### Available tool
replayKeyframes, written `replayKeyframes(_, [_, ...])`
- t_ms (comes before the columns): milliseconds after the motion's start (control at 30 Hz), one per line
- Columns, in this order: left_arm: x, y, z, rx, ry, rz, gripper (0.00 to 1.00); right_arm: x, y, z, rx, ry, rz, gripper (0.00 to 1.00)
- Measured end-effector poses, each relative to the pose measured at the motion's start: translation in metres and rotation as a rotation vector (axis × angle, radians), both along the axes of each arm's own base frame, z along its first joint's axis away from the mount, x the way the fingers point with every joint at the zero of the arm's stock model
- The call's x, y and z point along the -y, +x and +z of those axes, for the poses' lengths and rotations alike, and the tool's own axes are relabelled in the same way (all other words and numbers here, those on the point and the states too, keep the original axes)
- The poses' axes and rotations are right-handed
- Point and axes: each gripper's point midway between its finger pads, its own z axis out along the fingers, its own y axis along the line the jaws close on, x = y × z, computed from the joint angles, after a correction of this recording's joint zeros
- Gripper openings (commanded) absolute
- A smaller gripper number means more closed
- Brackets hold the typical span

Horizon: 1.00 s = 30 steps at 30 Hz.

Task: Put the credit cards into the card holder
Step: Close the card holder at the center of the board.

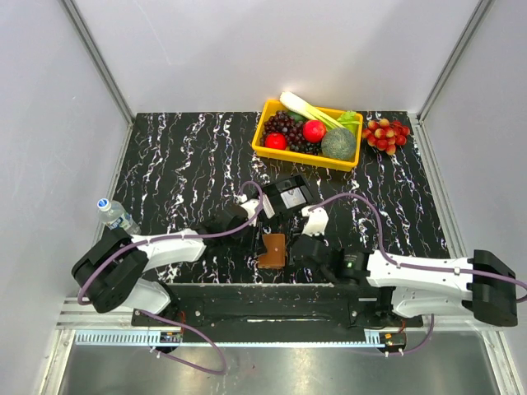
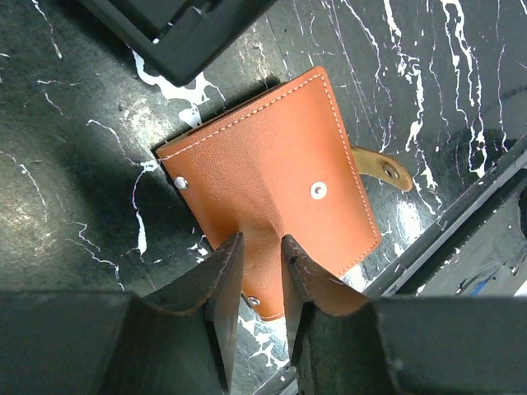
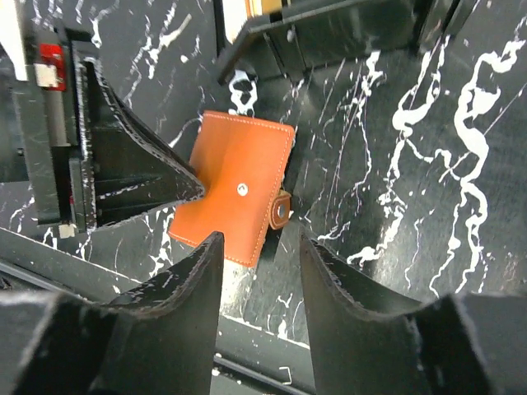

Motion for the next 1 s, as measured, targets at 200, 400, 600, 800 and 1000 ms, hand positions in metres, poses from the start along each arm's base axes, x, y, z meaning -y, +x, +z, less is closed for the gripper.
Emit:
replayKeyframes(200, [0.004,0.000,-0.003,0.002,-0.002,0.001,0.27,0.003,-0.006,-0.019,-0.163,-0.008,-0.018,0.45])
replayKeyframes(400, [0.008,0.000,-0.004,0.014,-0.016,0.010,0.26,-0.010,-0.015,-0.034,-0.268,-0.046,0.002,0.40])
replayKeyframes(600, [0.010,-0.001,-0.004,0.022,-0.029,0.013,0.26,-0.025,-0.007,-0.045,-0.319,-0.084,-0.015,0.30])
replayKeyframes(800, [0.010,-0.001,-0.005,0.025,-0.041,0.020,0.25,-0.021,0.004,-0.044,-0.333,-0.110,-0.051,0.33])
replayKeyframes(1000, [0.010,-0.001,-0.005,0.023,-0.043,0.023,0.25,-0.017,0.002,-0.043,-0.341,-0.139,-0.049,0.38])
